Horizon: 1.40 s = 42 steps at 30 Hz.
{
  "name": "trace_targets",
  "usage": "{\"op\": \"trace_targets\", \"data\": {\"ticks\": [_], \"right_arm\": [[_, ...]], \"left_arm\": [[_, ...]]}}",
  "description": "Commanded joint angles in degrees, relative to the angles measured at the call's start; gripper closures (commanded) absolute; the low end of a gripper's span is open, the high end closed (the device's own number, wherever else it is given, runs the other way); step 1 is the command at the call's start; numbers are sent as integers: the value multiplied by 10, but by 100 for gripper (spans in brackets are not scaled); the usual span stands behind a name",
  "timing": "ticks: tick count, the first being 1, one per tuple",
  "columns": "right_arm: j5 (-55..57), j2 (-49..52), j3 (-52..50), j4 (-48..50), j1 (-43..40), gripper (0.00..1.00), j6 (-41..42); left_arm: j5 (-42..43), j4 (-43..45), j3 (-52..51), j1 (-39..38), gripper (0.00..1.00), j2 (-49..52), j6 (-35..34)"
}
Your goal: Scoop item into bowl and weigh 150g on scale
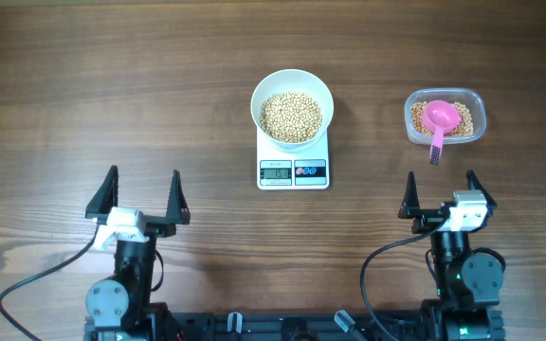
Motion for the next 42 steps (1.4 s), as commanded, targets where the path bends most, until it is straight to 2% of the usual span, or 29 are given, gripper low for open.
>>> {"op": "trace_targets", "data": {"ticks": [1, 12, 19, 22, 27, 42], "right_arm": [[-7, -7, -1, 2, 2, 0, 6], [-7, -7, -1, 2, 2, 0, 6], [-7, -7, -1, 2, 2, 0, 6], [-7, -7, -1, 2, 2, 0, 6], [-7, -7, -1, 2, 2, 0, 6], [-7, -7, -1, 2, 2, 0, 6]], "left_arm": [[-33, -16, -5, 5, 0, -7, 14], [-98, -76, -5, 5, 0, -7, -23], [-162, -122, -5, 5, 0, -7, -160], [-157, -139, -5, 5, 0, -7, -148], [-90, -183, -5, 8, 0, -7, -88], [-32, -186, -5, 31, 0, -7, -7]]}}
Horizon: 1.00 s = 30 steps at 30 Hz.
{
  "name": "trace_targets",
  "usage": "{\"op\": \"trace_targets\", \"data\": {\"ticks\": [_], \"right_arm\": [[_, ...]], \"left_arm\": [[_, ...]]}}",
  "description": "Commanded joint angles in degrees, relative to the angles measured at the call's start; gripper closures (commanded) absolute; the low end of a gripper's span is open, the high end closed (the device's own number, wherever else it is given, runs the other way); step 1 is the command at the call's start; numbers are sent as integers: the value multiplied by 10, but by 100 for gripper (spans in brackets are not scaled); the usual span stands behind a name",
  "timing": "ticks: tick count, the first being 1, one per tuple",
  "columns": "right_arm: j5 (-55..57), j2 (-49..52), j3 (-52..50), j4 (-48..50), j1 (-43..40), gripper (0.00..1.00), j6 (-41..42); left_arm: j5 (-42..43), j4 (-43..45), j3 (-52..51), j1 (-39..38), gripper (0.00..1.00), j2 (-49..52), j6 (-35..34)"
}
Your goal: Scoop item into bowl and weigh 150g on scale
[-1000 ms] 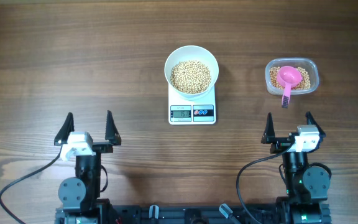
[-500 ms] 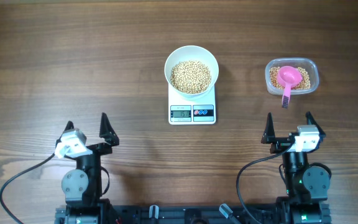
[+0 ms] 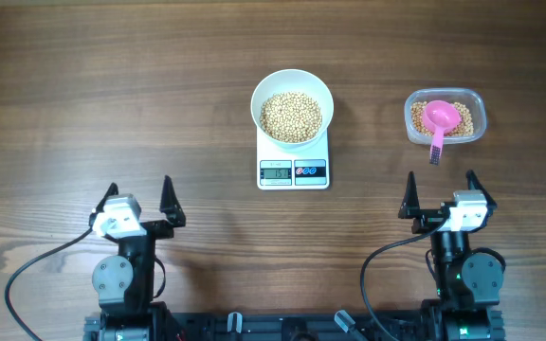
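A white bowl (image 3: 292, 106) filled with pale beans stands on the small white scale (image 3: 293, 170), whose display is lit but too small to read. At the back right a clear container (image 3: 445, 116) holds more beans and a pink scoop (image 3: 440, 119), its handle pointing toward the near edge. My left gripper (image 3: 140, 196) sits open near the front left, fingers pointing away from the base. My right gripper (image 3: 441, 192) is open at the front right, below the container. Neither holds anything.
The wooden table (image 3: 112, 85) spans the whole view. Black cables (image 3: 36, 284) loop from both arm bases along the front edge.
My left gripper has pulled back toward its base and its fingers stand closer together than before, still open. The right arm, bowl, scale and scoop have not moved.
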Motion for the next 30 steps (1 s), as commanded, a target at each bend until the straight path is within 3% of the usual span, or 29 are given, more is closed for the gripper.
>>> {"op": "trace_targets", "data": {"ticks": [1, 7, 30], "right_arm": [[-7, -7, -1, 2, 2, 0, 6], [-7, -7, -1, 2, 2, 0, 6], [-7, -7, -1, 2, 2, 0, 6]], "left_arm": [[28, -1, -4, 4, 0, -6, 50], [33, -1, -4, -3, 0, -6, 79], [31, -1, -4, -16, 0, -6, 76]]}}
